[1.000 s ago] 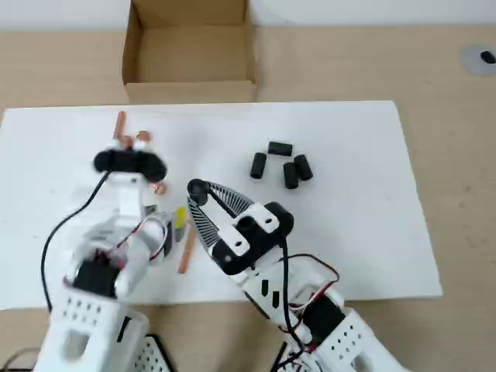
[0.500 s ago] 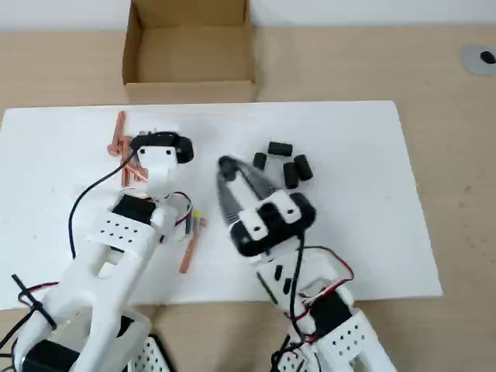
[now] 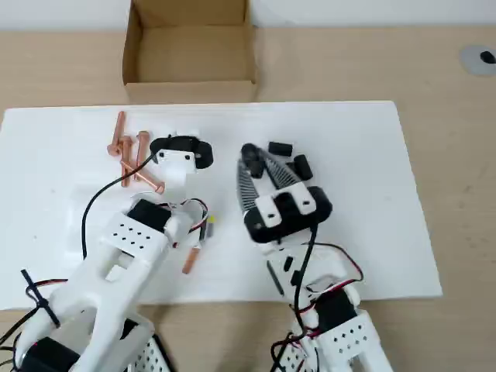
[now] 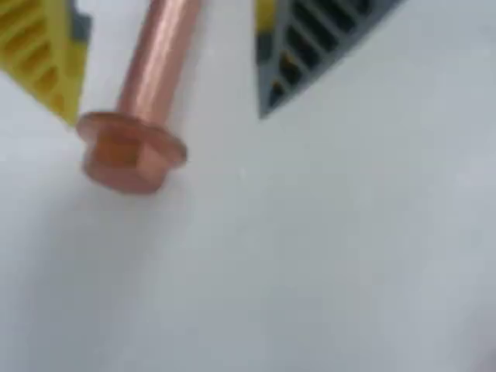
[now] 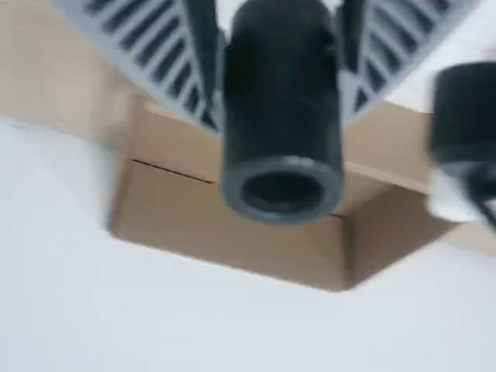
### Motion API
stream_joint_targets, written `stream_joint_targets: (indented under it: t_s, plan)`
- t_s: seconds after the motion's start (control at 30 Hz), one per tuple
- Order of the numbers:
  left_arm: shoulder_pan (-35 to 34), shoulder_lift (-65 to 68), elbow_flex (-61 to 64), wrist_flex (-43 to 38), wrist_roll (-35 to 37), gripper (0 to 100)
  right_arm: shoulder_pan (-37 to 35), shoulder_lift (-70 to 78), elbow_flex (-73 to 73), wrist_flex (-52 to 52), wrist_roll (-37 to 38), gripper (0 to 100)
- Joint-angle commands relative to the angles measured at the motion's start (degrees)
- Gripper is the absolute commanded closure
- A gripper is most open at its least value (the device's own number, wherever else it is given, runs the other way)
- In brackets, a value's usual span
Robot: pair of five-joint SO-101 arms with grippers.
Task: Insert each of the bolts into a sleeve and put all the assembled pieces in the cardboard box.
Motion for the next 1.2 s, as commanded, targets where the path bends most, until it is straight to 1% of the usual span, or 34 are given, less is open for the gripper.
stream_joint_targets:
  t_s: [0.0,0.07,0.2,0.27,0.43,0.77,0.93,1.03,1.17]
  plan:
    - [0.3,0.3,-2.4,-0.2,-3.0,84,2.5,-0.9,0.0,-1.5,0.3,98.8]
    - [0.3,0.3,-1.7,-0.3,-3.3,84,2.6,-0.9,0.0,-1.5,0.3,98.8]
    - [0.4,0.3,-0.3,-0.4,-4.8,90,2.6,-0.9,0.0,-1.6,0.3,98.8]
    - [0.4,0.3,0.8,-0.4,-6.0,89,2.6,-0.9,0.0,-1.6,0.3,98.8]
    - [0.5,0.3,3.4,-0.4,-6.0,86,2.4,-0.9,0.0,-1.7,0.3,98.8]
    - [0.5,0.3,4.8,-1.1,-5.8,86,2.3,-1.0,0.0,-1.7,0.3,98.8]
    - [0.4,0.4,7.3,-6.8,-5.7,86,2.3,-1.0,0.0,-1.7,0.3,98.8]
    - [0.4,0.4,7.4,-7.6,-3.3,86,2.3,-1.0,0.0,-1.7,0.3,98.8]
    - [0.1,0.4,7.8,-13.1,-1.8,86,2.3,-1.0,0.0,-1.7,0.3,98.8]
